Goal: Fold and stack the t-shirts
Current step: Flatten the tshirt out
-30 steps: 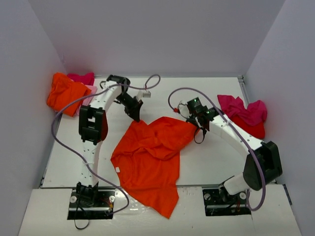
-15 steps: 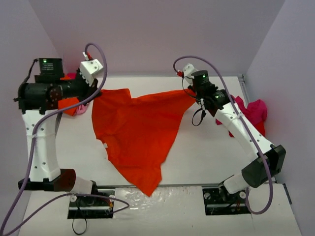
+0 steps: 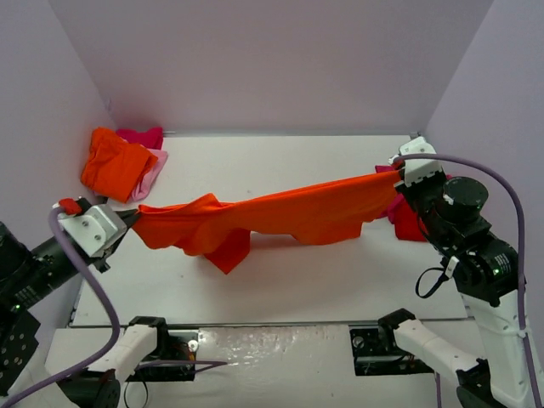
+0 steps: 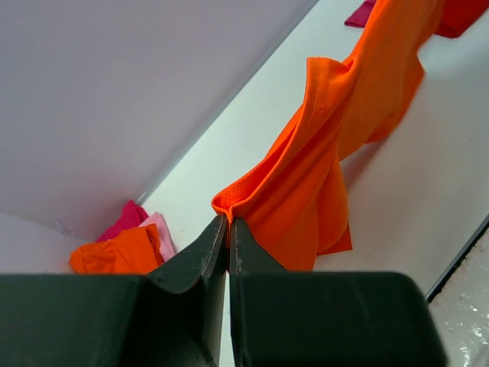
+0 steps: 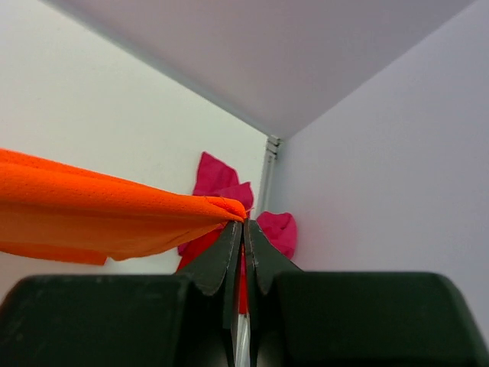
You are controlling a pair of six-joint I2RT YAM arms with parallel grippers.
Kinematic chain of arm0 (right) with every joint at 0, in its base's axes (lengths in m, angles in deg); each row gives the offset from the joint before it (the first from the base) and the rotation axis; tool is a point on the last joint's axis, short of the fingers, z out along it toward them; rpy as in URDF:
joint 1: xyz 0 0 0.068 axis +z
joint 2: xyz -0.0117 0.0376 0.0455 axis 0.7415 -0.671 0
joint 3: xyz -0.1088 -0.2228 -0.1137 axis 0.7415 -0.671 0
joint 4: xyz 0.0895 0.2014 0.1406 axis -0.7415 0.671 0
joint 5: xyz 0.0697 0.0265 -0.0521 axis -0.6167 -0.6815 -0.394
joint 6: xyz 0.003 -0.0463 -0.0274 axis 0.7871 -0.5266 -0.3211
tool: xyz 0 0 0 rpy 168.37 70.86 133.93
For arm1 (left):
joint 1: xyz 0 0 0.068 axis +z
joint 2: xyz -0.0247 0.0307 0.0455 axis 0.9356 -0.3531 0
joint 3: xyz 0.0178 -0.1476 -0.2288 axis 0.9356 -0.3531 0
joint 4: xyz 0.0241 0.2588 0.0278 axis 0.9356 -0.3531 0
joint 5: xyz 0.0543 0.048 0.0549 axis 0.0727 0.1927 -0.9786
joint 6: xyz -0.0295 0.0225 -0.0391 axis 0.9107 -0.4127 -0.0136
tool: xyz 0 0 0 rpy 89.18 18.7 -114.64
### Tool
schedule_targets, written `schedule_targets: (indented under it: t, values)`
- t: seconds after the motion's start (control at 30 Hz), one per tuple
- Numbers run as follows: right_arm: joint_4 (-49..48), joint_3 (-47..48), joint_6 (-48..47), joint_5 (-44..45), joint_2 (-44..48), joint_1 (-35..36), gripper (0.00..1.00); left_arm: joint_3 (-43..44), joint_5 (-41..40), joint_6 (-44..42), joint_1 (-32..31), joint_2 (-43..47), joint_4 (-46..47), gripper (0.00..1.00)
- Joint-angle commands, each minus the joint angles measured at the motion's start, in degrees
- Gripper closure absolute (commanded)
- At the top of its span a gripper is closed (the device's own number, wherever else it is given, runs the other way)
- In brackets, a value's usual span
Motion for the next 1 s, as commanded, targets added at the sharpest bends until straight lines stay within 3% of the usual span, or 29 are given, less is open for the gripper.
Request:
schedule_targets:
  t: [0.0,0.33,0.53,0.8,0.97]
  values:
    - [4.5,2.7,1.2,-9.6,-2.8,-1.2,1.00,5.4,-2.2,-2.0,0.7,-2.6,-1.6,1.00]
    - [3.8,7.5,-0.1,-3.5,-13.5,0.3,1.00,16.1,-4.2,-6.0,0.6,-20.7,-0.9,1.00]
    - [-1.1,5.1,-1.2,-0.5,-22.3,0.4,1.00,11.8,-3.7,-5.9,1.2,-29.0,5.8,1.00]
    - [-9.9,7.8,-4.4,2.0,-43.9,-0.7,1.00,18.3,-2.0,-2.5,4.2,-50.0,12.5,1.00]
    - [-11.7,20.7,-4.3,2.0,-61.1,-3.5,1.00,32.3,-4.0,-1.3,4.6,-65.0,12.4,1.00]
